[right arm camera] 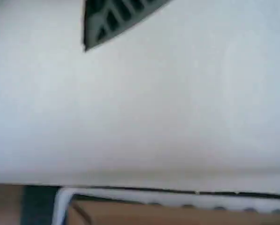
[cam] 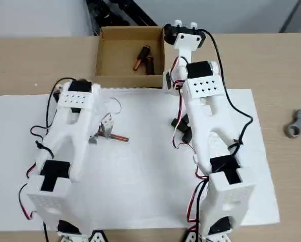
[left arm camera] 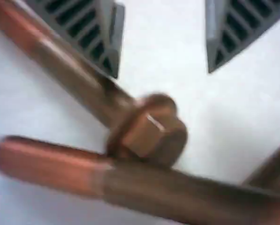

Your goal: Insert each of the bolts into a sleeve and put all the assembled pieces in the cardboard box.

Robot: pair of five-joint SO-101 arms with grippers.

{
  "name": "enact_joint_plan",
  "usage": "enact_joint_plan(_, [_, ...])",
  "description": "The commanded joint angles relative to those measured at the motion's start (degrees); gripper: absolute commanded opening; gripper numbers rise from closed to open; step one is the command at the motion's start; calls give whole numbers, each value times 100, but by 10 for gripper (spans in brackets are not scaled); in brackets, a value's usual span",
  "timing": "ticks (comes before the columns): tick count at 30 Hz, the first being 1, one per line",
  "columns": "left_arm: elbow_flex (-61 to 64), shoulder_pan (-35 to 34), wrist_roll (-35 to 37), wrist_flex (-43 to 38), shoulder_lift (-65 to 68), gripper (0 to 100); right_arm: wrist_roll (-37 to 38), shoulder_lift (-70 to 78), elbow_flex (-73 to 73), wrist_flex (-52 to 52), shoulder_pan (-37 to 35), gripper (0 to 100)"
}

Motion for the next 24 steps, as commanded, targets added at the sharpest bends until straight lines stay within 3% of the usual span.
enact_joint_plan(1, [-541,97,334,246,-316,116,-44,-66,-264,-84,4,143])
enact_joint_plan(12, [-295,211,589,-264,-167,115,-44,-66,-264,-40,4,143])
enact_joint_plan(16, [48,167,589,-791,299,115,-44,-66,-264,-31,4,143])
enact_joint_plan(24, [-31,-202,589,-967,1292,112,-44,-66,-264,-31,4,143])
